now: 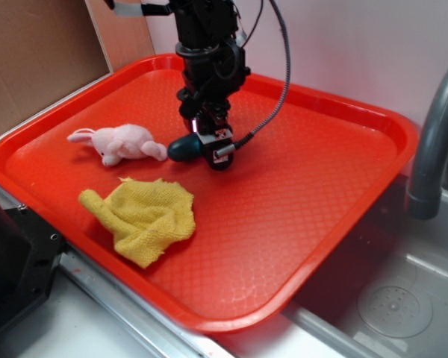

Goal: Grab the plastic pickle.

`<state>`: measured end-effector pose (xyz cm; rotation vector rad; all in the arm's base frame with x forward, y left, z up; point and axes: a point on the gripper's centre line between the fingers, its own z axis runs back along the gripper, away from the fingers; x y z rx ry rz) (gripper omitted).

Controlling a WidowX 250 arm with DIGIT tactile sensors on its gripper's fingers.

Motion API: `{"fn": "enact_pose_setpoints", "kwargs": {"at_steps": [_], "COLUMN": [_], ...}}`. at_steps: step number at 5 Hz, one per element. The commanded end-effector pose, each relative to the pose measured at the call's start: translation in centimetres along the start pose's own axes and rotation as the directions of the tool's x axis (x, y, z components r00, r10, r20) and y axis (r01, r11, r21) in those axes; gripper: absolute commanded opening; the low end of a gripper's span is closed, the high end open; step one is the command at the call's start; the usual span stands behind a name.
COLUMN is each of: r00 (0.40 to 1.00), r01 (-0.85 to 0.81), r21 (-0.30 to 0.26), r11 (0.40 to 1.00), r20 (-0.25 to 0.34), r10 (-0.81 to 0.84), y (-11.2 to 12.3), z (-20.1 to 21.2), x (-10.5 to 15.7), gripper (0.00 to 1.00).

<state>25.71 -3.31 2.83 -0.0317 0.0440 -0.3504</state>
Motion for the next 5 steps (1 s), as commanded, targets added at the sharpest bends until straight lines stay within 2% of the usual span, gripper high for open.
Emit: {"fn": "enact_pose_setpoints", "kwargs": {"at_steps": [1,2,3,4,5], "r00": [0.980,0.942,0.905,0.917,0.914], "r01": [-0.189,-0.329,-0.418,-0.392,-0.403], "r21": [-0.020,-0.005,0.027,0.073,0.058], "r11": [0.982,0.944,0.908,0.917,0.913], "r20": [0.060,0.074,0.098,0.116,0.080], "r10": [0.189,0.328,0.413,0.382,0.398], "y": [1.4,1.9,2.0,1.4,1.6], "z": [8.3,11.6,13.1,13.7,13.4], "x": [-1.5,-3.9,-6.1,-7.8,-7.7], "gripper": [0.00,0.00,0.00,0.00,0.00]}}
